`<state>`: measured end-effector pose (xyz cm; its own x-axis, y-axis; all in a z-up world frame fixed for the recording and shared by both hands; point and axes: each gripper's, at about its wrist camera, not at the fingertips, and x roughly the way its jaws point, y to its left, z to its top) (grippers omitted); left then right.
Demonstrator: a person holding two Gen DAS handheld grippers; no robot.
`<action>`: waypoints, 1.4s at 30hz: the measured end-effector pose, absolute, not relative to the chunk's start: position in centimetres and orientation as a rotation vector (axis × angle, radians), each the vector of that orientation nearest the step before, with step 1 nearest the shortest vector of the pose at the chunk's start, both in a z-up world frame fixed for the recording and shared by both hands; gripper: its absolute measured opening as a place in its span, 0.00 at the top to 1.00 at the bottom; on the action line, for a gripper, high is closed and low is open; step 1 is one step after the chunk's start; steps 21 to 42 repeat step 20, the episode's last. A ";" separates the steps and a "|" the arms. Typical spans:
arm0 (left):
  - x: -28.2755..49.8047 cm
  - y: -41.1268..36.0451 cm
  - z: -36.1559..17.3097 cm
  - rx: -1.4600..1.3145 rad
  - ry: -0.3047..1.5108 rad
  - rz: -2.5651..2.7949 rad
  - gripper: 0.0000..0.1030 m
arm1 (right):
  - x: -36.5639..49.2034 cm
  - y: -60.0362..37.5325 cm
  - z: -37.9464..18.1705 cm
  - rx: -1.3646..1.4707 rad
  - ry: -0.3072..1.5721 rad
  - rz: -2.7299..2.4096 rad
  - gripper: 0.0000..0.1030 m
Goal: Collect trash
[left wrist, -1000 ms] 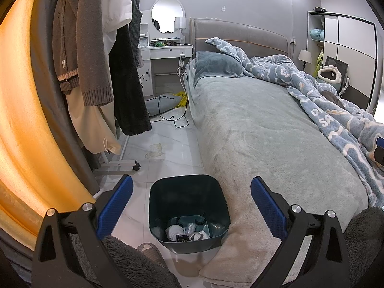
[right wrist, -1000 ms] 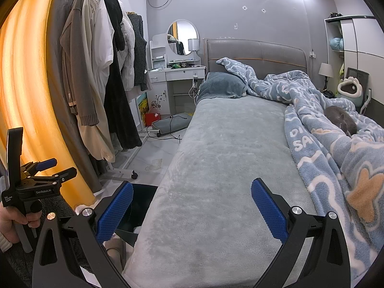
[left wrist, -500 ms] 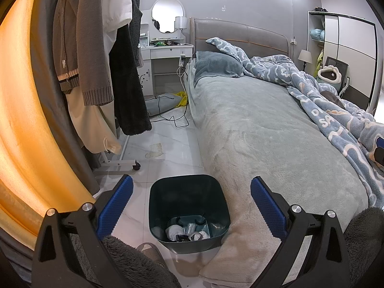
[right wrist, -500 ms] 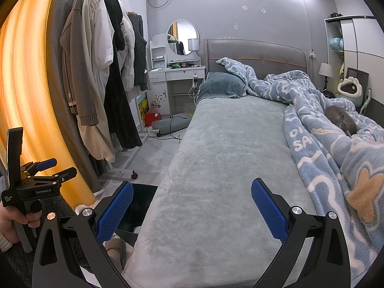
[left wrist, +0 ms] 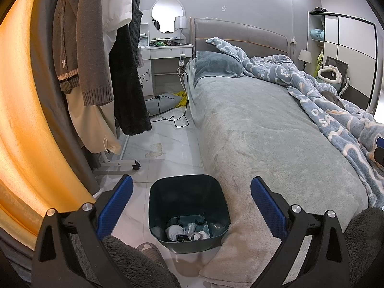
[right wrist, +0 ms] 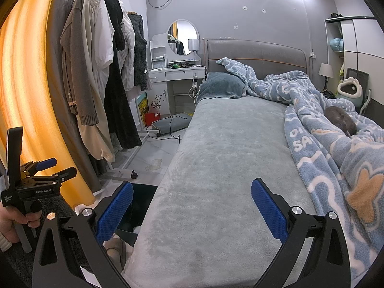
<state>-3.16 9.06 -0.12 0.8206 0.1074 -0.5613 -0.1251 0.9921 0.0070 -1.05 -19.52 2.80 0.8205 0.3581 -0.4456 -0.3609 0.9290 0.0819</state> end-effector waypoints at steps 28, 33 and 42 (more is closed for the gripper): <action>-3.1 9.5 -0.6 -0.035 0.599 0.127 0.03 | -1.1 -19.5 2.9 -0.007 0.474 0.383 0.03; -3.1 9.5 -0.6 -0.035 0.599 0.127 0.03 | -1.1 -19.5 2.9 -0.007 0.474 0.383 0.03; -3.1 9.5 -0.6 -0.035 0.599 0.127 0.03 | -1.1 -19.5 2.9 -0.007 0.474 0.383 0.03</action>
